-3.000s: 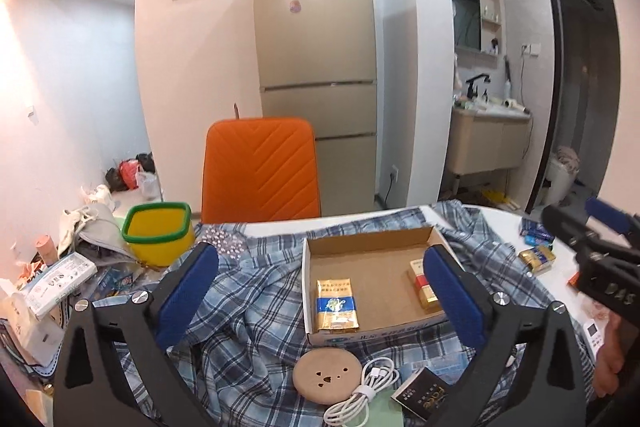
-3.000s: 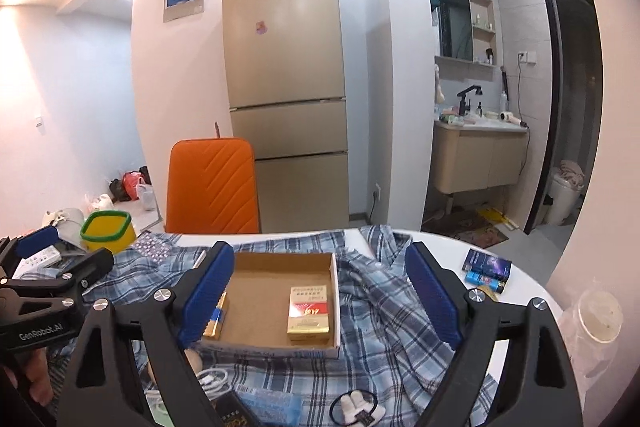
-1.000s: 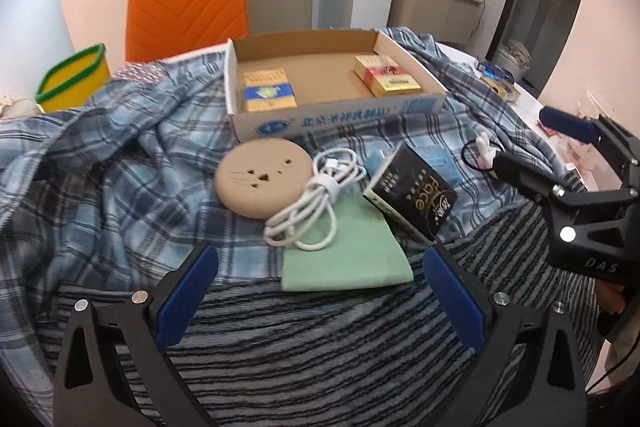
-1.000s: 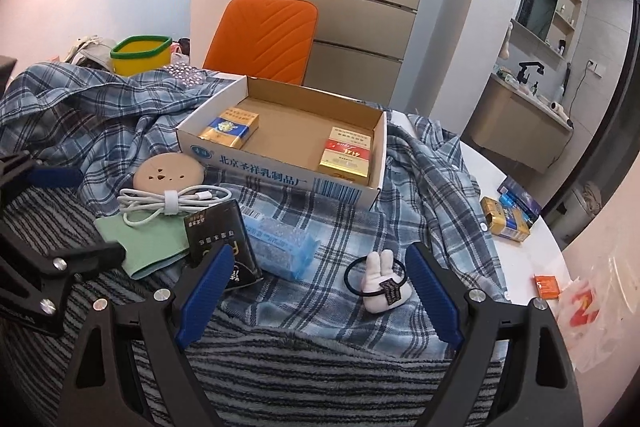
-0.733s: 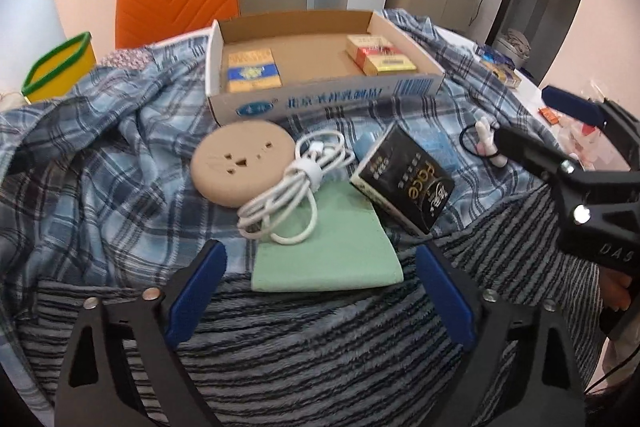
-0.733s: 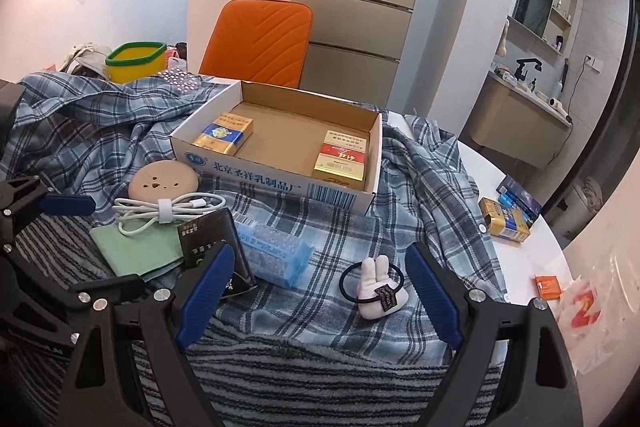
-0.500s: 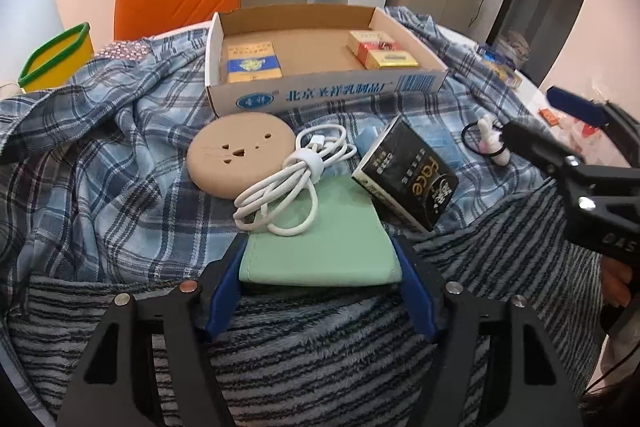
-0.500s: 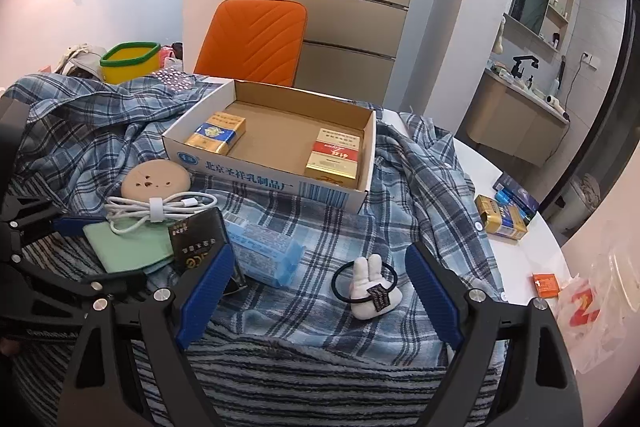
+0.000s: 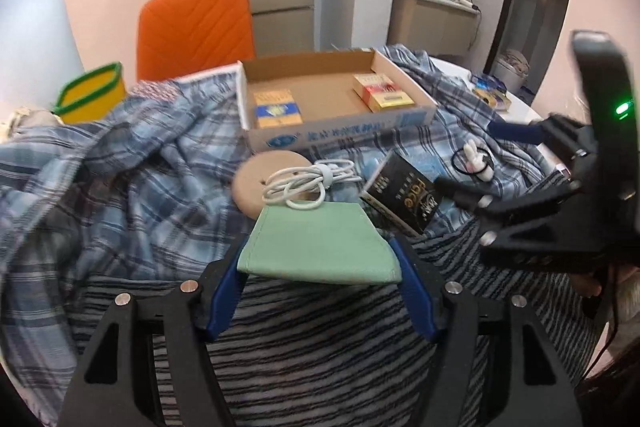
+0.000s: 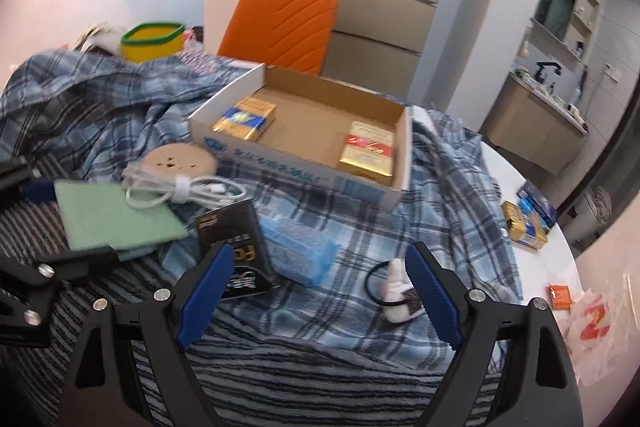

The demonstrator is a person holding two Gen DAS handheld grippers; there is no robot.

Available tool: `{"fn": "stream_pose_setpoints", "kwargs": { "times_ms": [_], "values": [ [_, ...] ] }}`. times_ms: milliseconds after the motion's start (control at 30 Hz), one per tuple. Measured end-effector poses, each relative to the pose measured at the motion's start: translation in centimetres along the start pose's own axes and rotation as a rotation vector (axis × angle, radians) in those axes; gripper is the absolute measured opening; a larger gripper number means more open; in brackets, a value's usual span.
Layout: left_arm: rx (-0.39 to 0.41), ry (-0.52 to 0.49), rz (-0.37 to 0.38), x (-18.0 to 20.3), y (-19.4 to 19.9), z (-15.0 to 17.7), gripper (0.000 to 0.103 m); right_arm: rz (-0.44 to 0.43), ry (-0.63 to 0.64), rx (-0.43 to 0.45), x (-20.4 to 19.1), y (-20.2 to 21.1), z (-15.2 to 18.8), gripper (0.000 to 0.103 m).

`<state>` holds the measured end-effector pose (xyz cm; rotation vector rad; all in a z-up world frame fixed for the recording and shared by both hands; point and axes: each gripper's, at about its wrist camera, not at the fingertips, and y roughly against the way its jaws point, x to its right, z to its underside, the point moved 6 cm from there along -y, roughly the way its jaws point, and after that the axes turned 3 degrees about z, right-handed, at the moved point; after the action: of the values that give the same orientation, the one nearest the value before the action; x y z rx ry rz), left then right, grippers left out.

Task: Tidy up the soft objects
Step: 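Grasp the mint-green cloth with the left tool while the right tool grasps the black tissue pack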

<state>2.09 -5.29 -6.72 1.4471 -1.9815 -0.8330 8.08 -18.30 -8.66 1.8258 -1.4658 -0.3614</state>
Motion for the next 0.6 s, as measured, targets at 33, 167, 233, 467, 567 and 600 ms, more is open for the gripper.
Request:
{"fn": "stream_pose_setpoints", "kwargs": {
  "times_ms": [33,167,233,467,567,600],
  "values": [
    [0.010,0.003,-0.003,-0.3,0.4,-0.1,0.068,-0.014,0.015,-0.012,-0.5,-0.3,0.0,0.089],
    [0.047,0.031,-0.016,-1.6,1.5,-0.5,0.068,-0.044,0.073,-0.034,-2.5,-1.5,-0.1,0.089],
    [0.063,0.046,-0.021,-2.3,1.9,-0.8,0.068,-0.048,0.104,-0.039,-3.5,-1.9,-0.1,0.089],
    [0.101,0.073,-0.034,-3.7,2.7,-1.4,0.068,-0.061,0.144,-0.089,-5.0,-3.6,0.3,0.080],
    [0.105,0.082,-0.041,-4.0,2.7,-1.5,0.068,-0.073,0.140,-0.118,-5.0,-4.3,0.6,0.075],
    [0.104,0.083,-0.042,-4.0,2.7,-1.5,0.068,-0.077,0.138,-0.123,-5.1,-4.4,0.7,0.071]
  ]
}}
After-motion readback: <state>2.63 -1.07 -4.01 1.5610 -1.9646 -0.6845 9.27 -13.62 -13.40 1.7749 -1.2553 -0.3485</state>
